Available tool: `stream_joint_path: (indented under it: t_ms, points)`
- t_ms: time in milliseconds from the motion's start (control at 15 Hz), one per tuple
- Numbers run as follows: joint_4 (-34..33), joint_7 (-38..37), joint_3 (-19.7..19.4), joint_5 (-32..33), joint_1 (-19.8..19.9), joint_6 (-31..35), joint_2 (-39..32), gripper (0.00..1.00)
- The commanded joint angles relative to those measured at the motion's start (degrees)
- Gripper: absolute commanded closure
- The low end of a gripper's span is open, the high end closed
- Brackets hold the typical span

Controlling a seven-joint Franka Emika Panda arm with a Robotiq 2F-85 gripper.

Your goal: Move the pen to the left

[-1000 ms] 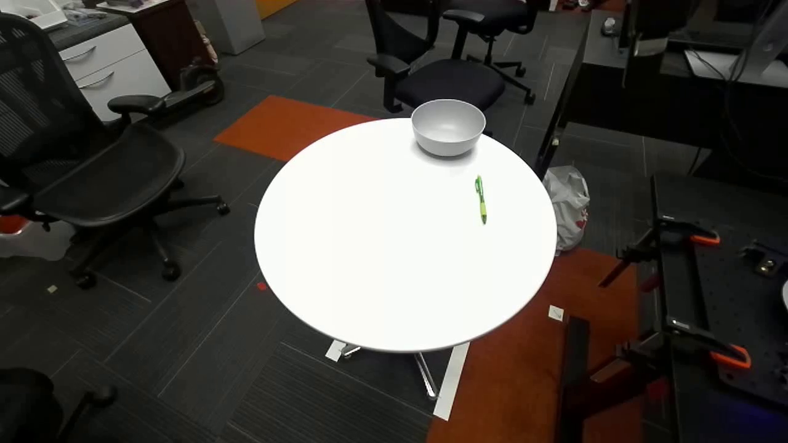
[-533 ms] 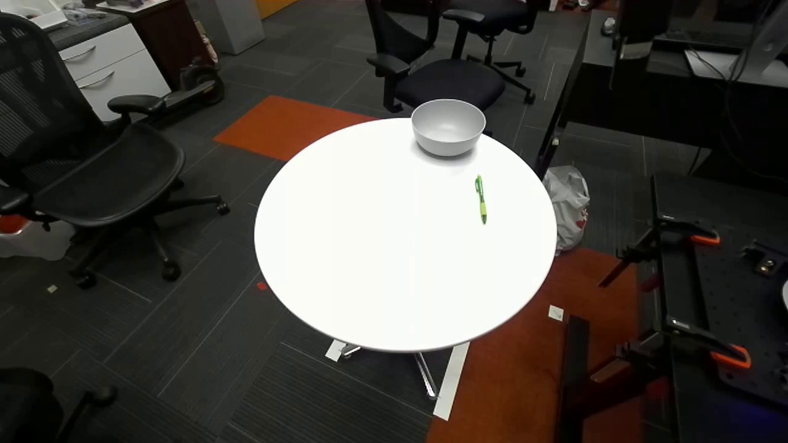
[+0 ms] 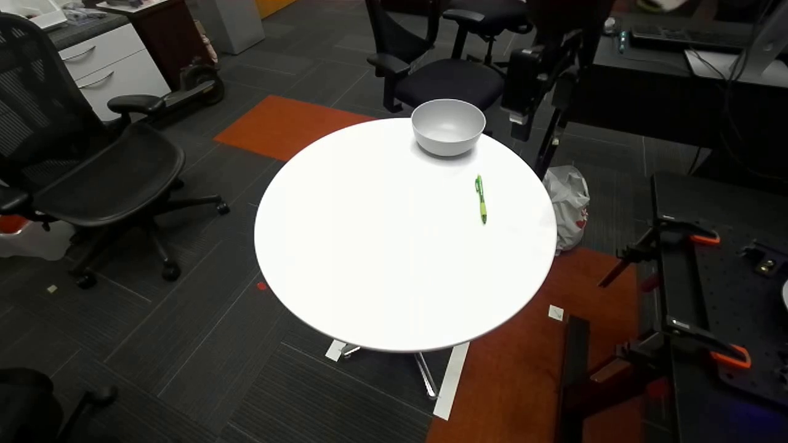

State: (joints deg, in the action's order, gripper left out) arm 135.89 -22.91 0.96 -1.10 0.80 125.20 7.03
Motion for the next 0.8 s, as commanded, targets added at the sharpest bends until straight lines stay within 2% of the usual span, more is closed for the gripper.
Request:
stream_joint_path:
  t_ms: [0,400,733]
  points:
    - [3.58,-10.50,-0.19,2.45,1.74,10.08,-3.94,0.00]
    - [4.73,-28.77,-3.80,8.49,1.37,26.46,-14.69,0.00]
    - [2.32,-40.72,-10.29,13.14,-2.12,33.57,-23.40,0.00]
